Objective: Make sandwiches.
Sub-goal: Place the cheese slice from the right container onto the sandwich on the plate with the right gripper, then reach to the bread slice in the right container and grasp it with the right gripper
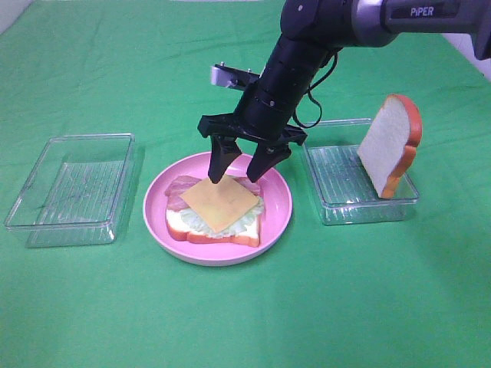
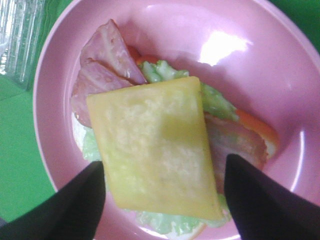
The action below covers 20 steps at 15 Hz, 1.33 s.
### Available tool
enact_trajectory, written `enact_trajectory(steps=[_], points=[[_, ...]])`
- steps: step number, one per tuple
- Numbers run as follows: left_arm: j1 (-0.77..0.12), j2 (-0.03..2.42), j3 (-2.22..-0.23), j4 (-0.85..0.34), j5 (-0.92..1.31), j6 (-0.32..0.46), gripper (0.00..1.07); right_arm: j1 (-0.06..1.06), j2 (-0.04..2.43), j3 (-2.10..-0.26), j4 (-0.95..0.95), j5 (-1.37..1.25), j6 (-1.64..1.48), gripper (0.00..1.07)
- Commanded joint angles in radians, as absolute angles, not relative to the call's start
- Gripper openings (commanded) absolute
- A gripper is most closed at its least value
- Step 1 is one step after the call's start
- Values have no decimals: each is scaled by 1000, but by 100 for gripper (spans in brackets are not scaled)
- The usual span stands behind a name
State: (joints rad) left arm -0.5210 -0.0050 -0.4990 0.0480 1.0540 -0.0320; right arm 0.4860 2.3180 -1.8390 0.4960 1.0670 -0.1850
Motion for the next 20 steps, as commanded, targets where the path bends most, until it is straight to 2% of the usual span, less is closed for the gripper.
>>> enact_trajectory(steps=[1,7,10,12,17,20], points=[[-522,-25,-497,41,1043,-32,73,484,2324,-1869,417,1077,-130,72],[-522,-25,-497,41,1043,-32,73,482,2324,-2108,104,1282,0,72],[-522,-25,-497,41,1043,-32,73,466,2302,-2147,51,1288,19,72],[-522,-25,-497,37,1043,-32,73,366,2246,-2146,42,1288,44,72],[-522,-25,-497,37,1043,-32,73,225,2148,-2141,11,1288,91,72],[-522,-25,-497,37,1043,-32,73,144,2100,-2045,70,1288,119,79]])
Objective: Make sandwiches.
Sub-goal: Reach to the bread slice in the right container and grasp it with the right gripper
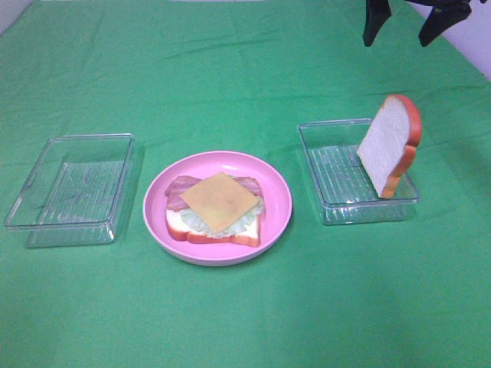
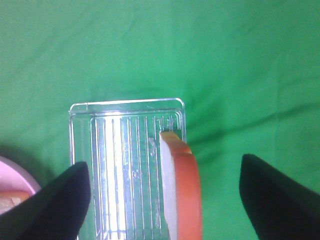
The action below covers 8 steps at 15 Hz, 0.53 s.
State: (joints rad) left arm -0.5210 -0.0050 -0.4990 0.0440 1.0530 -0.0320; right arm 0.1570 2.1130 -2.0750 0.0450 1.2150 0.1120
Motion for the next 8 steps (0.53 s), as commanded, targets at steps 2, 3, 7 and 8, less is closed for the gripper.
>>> enact_trajectory(steps=[2,3,7,8], points=[[-522,-25,-497,37,1043,-32,73,132,2091,-1964,73,1288,102,79],[-522,-25,-497,37,1043,-32,73,132,2091,-1932,69,1288,92,79],[-522,-25,-497,37,1043,-32,73,132,2105,-1856,54,1267,73,79],[-522,-25,-497,37,1043,-32,73,132,2121,-1856,55,1266,67,79]])
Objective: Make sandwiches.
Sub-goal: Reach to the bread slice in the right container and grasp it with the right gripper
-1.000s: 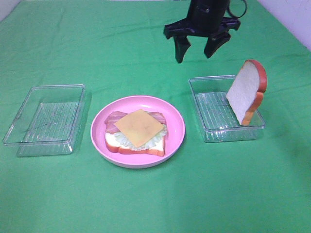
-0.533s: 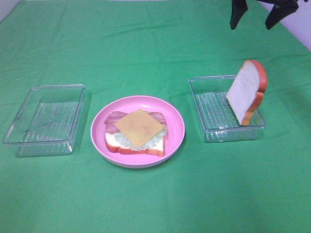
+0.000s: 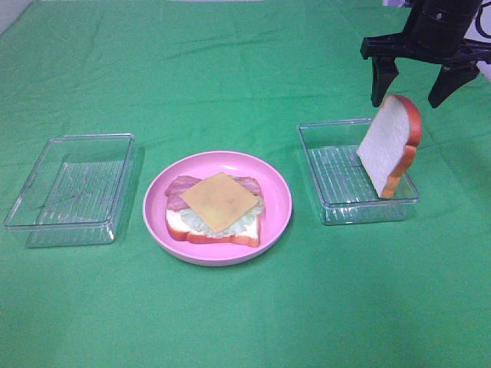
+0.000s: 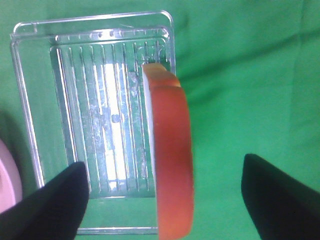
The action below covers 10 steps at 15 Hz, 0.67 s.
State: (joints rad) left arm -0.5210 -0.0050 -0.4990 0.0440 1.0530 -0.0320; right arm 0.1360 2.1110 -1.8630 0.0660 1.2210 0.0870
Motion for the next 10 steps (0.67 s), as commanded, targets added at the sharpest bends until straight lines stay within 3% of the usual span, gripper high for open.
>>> enact_trajectory(steps=[1,5,6,10], points=[[-522,-25,-497,37,1043,-32,73,132,2136,-1856,55,1259,64,79],[-522,-25,-497,37,1043,-32,73,132,2201,-1856,48,1251,39,73],[-522,-25,-497,37,1043,-32,73,132,2204,-1856,47,1256,40,52],[-522,-25,-497,37,1043,-32,73,132,2204,-1856,47,1276,52,13]])
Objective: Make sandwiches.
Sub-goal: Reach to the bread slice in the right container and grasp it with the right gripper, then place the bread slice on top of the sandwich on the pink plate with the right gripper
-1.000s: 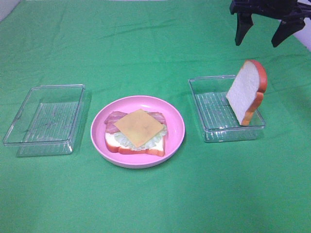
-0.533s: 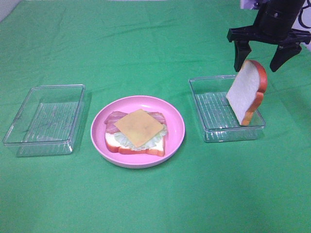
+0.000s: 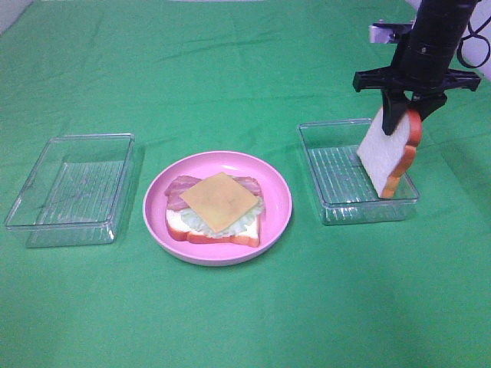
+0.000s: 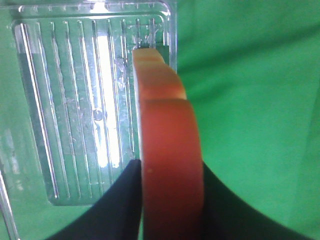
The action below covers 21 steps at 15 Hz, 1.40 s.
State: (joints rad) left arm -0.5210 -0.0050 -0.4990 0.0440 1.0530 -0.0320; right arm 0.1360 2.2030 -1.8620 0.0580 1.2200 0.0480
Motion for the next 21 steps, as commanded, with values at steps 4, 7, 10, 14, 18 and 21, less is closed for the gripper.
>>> enact_trajectory(steps=[4,7,10,14,18,21], points=[[-522,-25,-497,37,1043,-32,73,132,2186,-1858,59,1284,55,0],[-522,-25,-497,37,1043,-32,73,135,2116,-1857,164,1286,57,0],[-522,-25,-497,37,1043,-32,73,136,2091,-1856,354,1273,0,0],[-522,-25,-497,35,1043,-32,73,137,2062,-1760,729,1209,-157,0],[-522,-25,-497,33,1043,-32,73,222,2056,-1476,1128,993,-366,0],[-522,-25,-497,33,1043,-32,73,315,2058,-1345,1268,854,-444,0]])
